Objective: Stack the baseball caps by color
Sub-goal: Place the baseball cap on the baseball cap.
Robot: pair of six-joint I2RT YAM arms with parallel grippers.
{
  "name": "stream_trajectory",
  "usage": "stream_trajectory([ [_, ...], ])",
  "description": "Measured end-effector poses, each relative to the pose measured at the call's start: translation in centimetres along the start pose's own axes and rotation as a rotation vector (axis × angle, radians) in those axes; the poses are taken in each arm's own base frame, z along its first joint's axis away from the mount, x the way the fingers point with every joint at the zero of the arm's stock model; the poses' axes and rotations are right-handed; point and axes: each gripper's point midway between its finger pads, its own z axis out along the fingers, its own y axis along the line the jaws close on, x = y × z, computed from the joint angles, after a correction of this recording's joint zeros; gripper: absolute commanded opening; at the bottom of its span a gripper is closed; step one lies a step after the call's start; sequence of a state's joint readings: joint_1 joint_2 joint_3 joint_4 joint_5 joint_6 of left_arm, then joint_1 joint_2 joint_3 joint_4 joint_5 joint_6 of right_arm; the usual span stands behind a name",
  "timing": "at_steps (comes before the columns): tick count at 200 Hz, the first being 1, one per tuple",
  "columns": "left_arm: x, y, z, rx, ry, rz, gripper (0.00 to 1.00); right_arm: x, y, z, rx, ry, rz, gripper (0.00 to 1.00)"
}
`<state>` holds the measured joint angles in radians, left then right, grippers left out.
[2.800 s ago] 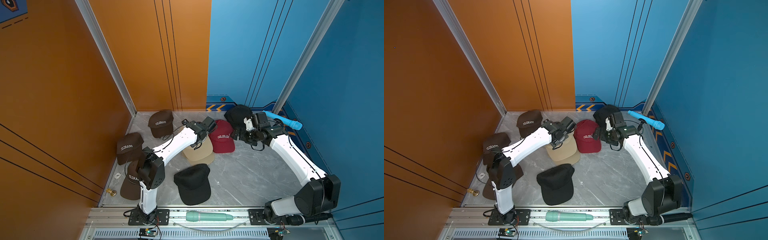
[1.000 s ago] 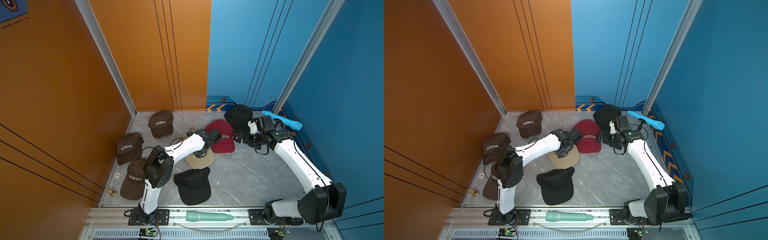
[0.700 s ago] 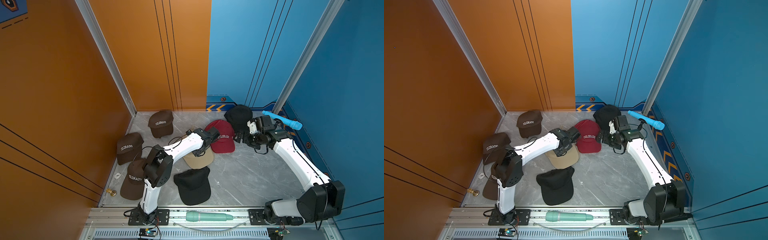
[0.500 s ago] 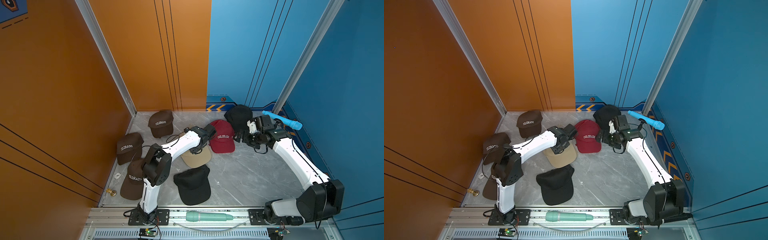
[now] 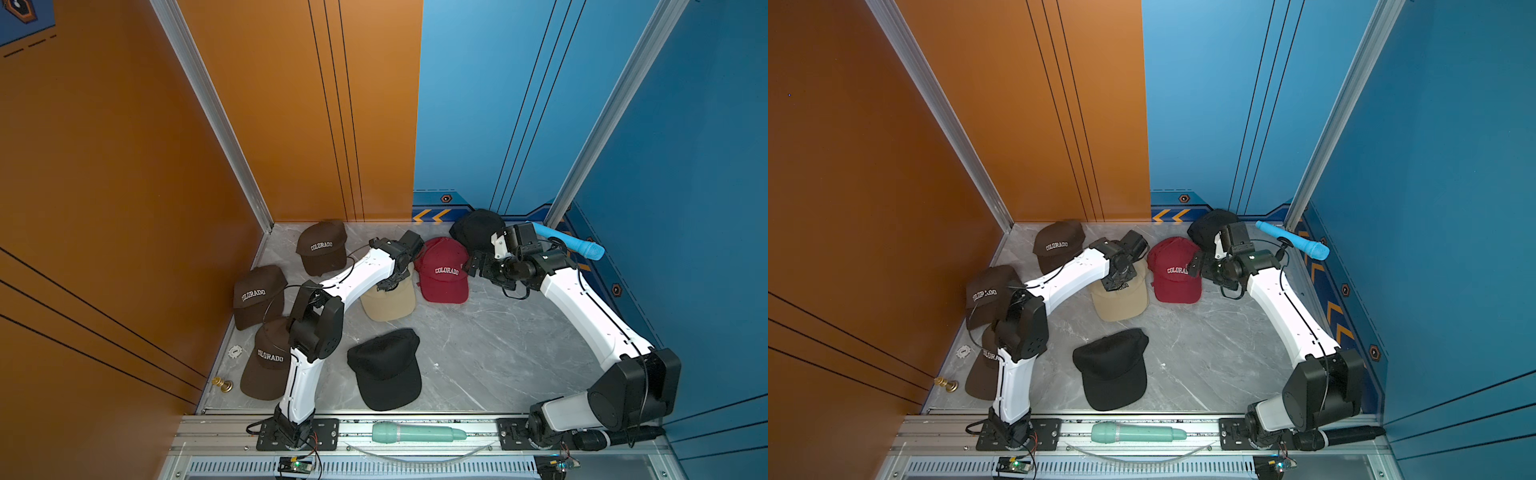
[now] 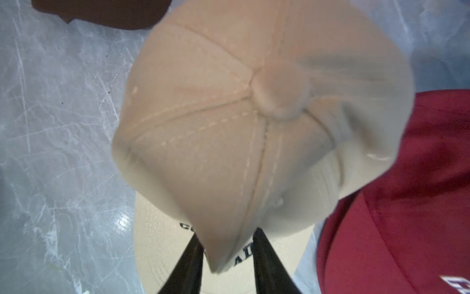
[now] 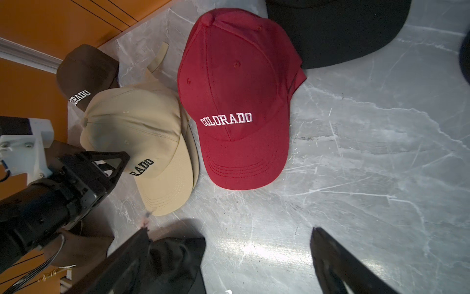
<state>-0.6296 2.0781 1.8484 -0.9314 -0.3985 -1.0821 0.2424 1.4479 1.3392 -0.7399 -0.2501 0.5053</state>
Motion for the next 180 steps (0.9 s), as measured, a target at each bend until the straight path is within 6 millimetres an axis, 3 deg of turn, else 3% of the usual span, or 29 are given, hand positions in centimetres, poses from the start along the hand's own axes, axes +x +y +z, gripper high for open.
stream_trajectory([
  [53,-0.4,-1.7,-3.0,0.085,-0.033,0.061,0.36,-1.2,0.5,-0.3,0.001,-0.028,0.004,1.0],
  [108,-0.3,2.7,-7.2,0.112,-0.066,0.046,0.37,-1.8,1.1,0.7,0.0,-0.017,-0.003,1.0],
  [144,1.6,6.4,-5.9,0.053,-0.04,0.044,0.36,-1.3,1.8,0.8,-0.009,-0.008,-0.021,1.0],
  [180,2.6,8.3,-3.6,0.001,-0.008,0.04,0.35,-0.9,2.5,0.8,-0.017,-0.002,-0.028,1.0],
])
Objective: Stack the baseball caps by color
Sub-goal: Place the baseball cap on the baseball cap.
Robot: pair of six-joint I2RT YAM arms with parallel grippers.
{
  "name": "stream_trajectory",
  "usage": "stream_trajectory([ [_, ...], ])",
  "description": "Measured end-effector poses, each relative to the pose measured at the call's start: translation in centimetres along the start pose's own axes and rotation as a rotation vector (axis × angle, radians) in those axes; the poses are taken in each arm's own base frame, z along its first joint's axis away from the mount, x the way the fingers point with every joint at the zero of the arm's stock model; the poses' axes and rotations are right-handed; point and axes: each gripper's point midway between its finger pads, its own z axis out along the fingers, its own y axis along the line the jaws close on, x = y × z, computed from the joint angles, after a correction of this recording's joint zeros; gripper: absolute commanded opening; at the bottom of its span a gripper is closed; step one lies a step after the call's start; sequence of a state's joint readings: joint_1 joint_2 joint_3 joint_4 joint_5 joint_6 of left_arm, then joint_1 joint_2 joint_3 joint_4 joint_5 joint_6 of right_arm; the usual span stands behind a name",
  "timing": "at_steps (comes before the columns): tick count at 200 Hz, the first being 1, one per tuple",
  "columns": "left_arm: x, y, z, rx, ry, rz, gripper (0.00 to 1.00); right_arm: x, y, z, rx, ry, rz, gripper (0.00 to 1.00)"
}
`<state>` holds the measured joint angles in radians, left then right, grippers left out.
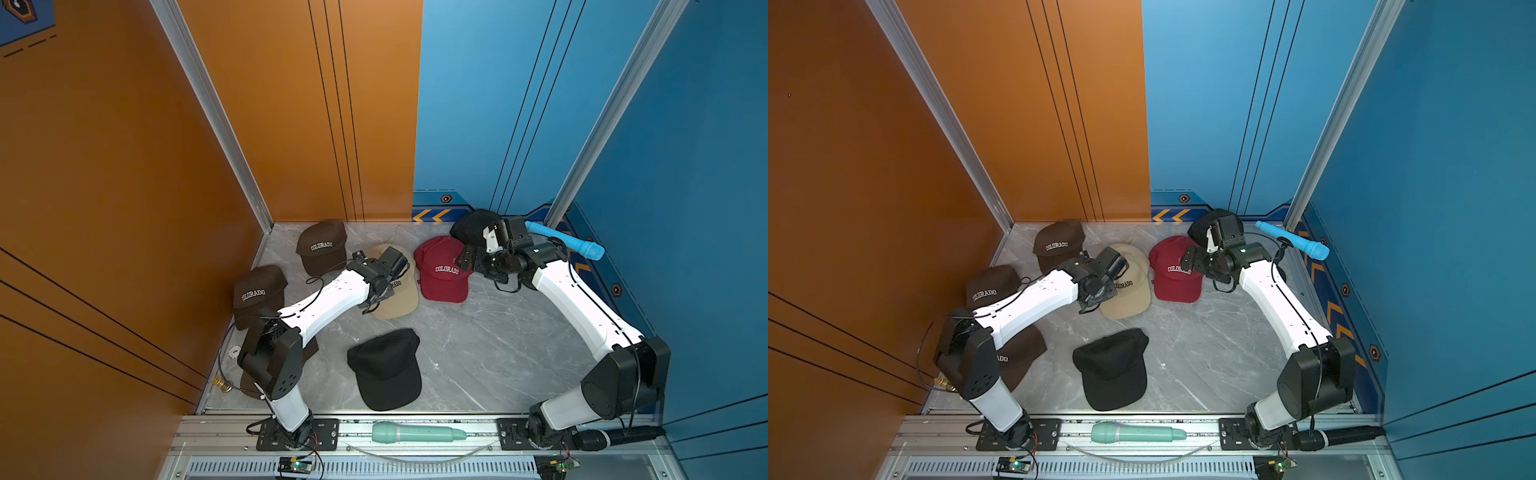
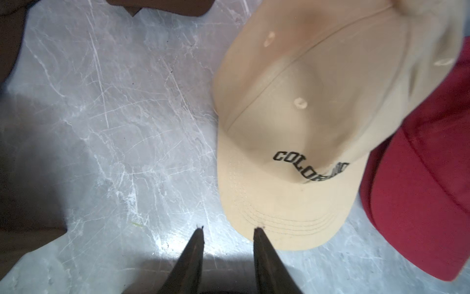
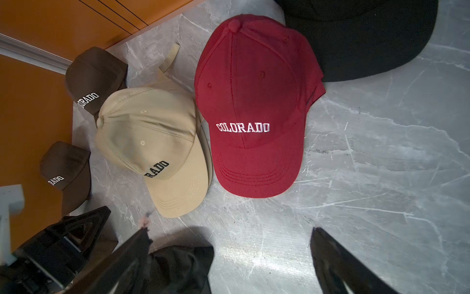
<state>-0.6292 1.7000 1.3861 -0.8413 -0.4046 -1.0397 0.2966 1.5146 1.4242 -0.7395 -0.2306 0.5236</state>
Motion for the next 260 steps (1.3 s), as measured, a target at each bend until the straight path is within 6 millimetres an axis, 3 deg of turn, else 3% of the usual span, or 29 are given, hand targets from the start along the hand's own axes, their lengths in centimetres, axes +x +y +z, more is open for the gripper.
stream_trajectory([
  [22,-0.5,0.2,0.6,0.006,-0.002,-0.023,0.34,0.2,0.6,0.0,0.0,0.002,-0.012,1.0],
  [52,-1.7,0.8,1.8,0.003,0.003,-0.056,0.33,-1.0,2.4,-1.1,-0.01,-0.046,-0.046,1.0],
  [86,-1.6,1.1,3.7,-0.024,0.033,-0.043,0.32,-1.0,3.3,-1.7,-0.008,-0.071,-0.066,1.0],
  [142,-1.8,-0.2,5.3,-0.009,0.074,0.004,0.31,-0.9,3.8,-4.5,0.002,-0.137,-0.069,1.0],
  [180,-3.7,-0.3,5.1,0.014,0.06,-0.009,0.34,-0.7,3.5,-6.5,0.008,-0.188,-0.061,1.0],
  [197,-4.1,-0.2,5.0,0.017,0.054,-0.009,0.54,-0.3,3.3,-6.8,0.015,-0.194,-0.058,1.0],
  [206,-4.3,-0.1,4.7,0.021,0.05,-0.001,0.6,0.0,3.1,-6.8,0.02,-0.194,-0.057,1.0],
  [260,-5.2,1.5,0.5,0.085,-0.006,-0.045,0.58,0.6,2.7,-5.7,0.037,-0.166,-0.059,1.0],
])
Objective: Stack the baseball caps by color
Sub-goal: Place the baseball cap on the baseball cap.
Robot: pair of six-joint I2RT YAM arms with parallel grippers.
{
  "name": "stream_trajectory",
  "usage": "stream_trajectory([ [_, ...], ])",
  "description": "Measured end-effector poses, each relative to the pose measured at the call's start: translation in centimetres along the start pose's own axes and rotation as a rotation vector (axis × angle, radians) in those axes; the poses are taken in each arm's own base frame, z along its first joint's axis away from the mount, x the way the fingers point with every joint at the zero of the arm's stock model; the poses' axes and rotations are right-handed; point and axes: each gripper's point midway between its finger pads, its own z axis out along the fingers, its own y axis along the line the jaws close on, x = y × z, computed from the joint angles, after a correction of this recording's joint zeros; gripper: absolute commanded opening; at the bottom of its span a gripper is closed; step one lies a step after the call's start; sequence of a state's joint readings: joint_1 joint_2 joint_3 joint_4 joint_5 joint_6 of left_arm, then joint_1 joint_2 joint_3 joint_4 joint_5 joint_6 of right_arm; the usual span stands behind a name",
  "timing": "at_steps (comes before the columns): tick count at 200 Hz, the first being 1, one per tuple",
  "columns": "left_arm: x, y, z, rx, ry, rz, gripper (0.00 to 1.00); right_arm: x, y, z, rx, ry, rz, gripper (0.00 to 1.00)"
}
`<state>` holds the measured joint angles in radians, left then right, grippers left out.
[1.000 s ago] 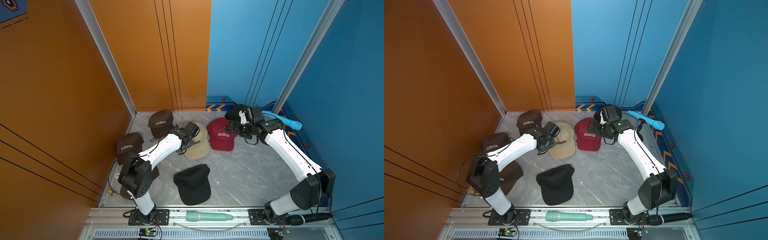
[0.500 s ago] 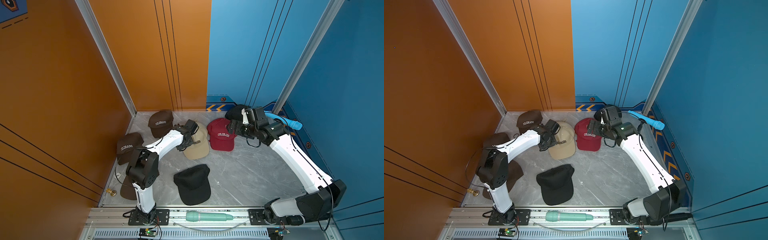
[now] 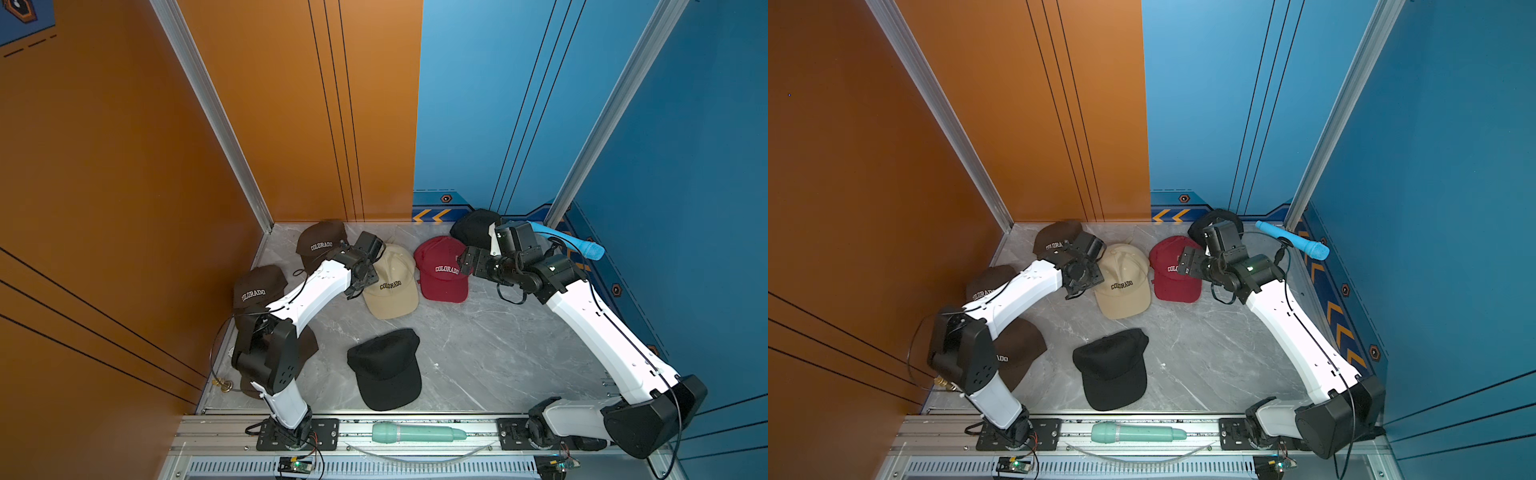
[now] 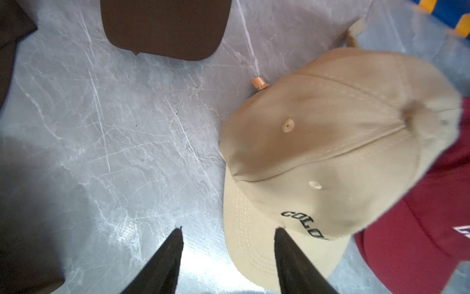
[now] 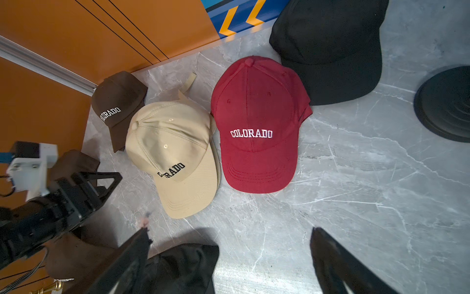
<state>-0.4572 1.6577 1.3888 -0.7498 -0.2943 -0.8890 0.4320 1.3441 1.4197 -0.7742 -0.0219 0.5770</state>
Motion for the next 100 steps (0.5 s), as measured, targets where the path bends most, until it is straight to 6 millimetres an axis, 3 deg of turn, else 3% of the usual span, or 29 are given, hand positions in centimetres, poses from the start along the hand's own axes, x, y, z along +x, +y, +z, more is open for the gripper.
stream_trajectory([
  [39,1.9,0.7,-1.5,0.018,0.003,-0.016,0.55,0.1,0.5,2.5,0.005,0.056,-0.011,1.0],
  [65,4.6,0.0,-0.4,0.001,0.049,0.021,0.53,-0.2,1.0,3.5,-0.01,0.079,-0.024,1.0],
  [100,6.7,-0.6,1.5,-0.034,0.092,0.054,0.52,-1.0,1.2,4.0,-0.03,0.088,-0.024,1.0],
])
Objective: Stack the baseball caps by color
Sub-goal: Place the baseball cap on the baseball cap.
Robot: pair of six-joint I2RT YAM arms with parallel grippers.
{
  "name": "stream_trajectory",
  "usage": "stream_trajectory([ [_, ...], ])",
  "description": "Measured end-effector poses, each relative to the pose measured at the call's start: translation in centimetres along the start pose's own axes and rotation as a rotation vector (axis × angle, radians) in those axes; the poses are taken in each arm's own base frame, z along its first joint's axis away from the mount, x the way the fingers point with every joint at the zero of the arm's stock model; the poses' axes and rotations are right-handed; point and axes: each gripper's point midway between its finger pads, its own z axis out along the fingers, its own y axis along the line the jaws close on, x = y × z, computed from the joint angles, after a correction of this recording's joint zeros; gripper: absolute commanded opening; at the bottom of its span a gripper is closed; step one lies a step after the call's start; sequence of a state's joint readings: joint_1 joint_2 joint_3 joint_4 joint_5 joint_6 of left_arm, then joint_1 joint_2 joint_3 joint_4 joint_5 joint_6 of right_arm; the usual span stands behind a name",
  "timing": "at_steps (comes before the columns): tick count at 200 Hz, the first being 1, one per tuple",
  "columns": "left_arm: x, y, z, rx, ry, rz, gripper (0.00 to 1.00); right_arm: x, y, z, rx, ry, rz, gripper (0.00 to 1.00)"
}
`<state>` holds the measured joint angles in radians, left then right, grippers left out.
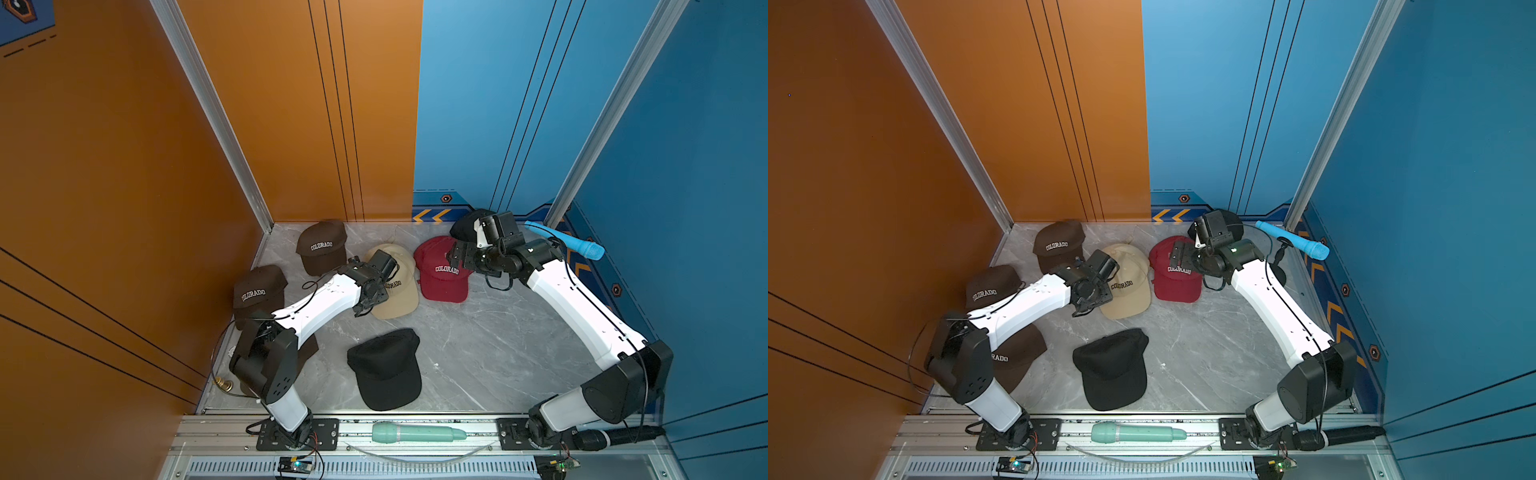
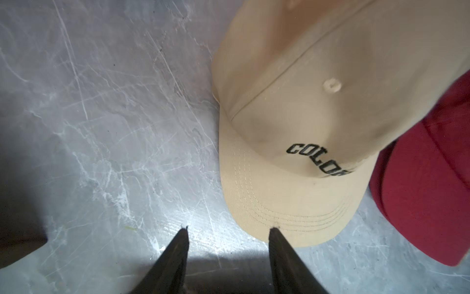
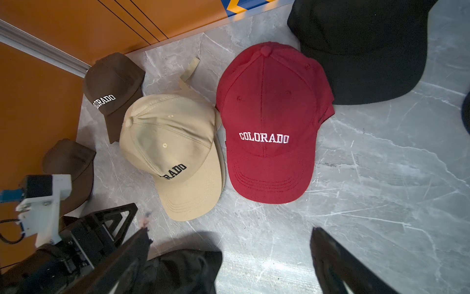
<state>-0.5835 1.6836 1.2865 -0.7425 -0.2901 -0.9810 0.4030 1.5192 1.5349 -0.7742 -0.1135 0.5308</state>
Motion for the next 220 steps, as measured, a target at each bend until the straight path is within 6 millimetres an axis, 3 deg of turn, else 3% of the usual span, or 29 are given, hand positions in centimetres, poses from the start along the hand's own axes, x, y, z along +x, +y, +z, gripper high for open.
stream_trajectory([
  [65,-0.2,-2.3,3.8,-0.028,0.032,0.004,0.48,-1.0,-0.9,0.0,-0.018,0.004,0.006,1.0],
  [140,-3.1,-4.5,5.8,-0.009,0.023,0.005,0.47,-1.7,-2.2,-0.2,-0.031,0.005,0.041,1.0],
  [167,-3.5,-4.5,5.7,-0.004,0.018,0.011,0.49,-1.7,-2.1,-0.2,-0.036,0.007,0.042,1.0],
  [186,-3.5,-4.4,5.3,0.001,0.013,0.02,0.57,-1.8,-1.9,0.0,-0.046,0.013,0.038,1.0],
  [200,-3.7,-4.1,4.2,0.013,0.001,0.022,0.66,-2.1,-1.9,0.2,-0.05,0.015,0.033,1.0],
  [220,-4.6,-3.7,0.8,0.053,-0.058,0.027,0.79,-2.9,-1.9,0.7,-0.06,0.016,0.03,1.0],
])
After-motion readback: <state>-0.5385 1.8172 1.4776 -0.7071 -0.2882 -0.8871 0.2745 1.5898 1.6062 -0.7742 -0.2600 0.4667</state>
